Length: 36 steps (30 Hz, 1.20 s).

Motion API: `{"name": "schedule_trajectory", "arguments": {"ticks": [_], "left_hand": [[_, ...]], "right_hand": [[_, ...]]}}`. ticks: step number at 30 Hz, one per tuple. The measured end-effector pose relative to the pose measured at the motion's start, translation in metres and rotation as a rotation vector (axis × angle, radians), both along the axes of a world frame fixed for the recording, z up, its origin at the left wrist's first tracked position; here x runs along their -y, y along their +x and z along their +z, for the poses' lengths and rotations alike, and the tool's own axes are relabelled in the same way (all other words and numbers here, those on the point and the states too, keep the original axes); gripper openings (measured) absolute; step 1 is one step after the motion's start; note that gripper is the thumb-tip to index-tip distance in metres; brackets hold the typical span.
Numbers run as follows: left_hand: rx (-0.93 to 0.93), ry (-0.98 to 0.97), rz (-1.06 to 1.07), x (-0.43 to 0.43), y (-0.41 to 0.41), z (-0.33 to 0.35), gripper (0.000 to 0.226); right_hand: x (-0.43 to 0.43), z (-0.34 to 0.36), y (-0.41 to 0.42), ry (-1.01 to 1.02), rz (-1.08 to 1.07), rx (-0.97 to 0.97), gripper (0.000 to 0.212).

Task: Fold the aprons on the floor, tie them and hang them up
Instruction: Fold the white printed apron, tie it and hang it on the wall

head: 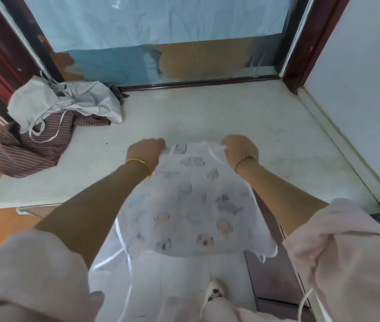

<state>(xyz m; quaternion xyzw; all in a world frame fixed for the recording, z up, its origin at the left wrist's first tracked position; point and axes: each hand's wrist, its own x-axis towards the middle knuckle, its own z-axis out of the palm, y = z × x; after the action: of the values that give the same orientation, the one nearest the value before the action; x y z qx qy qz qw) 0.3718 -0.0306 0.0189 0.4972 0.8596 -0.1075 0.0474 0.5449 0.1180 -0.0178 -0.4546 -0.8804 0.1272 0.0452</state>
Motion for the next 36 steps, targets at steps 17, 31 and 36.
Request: {"name": "schedule_trajectory", "arguments": {"ticks": [17,31,36], "left_hand": [[-0.069,0.331,0.0,-0.007,-0.036,-0.003,0.052],[1.074,-0.131,0.691,-0.016,-0.048,-0.003,0.022],[1.341,0.105,0.866,-0.024,-0.048,0.012,0.024]], "right_hand": [[-0.007,0.0,-0.016,-0.023,-0.031,-0.315,0.043],[-0.04,0.009,0.004,-1.001,0.005,0.136,0.024],[-0.059,0.01,0.011,-1.073,-0.099,-0.065,0.022]]}}
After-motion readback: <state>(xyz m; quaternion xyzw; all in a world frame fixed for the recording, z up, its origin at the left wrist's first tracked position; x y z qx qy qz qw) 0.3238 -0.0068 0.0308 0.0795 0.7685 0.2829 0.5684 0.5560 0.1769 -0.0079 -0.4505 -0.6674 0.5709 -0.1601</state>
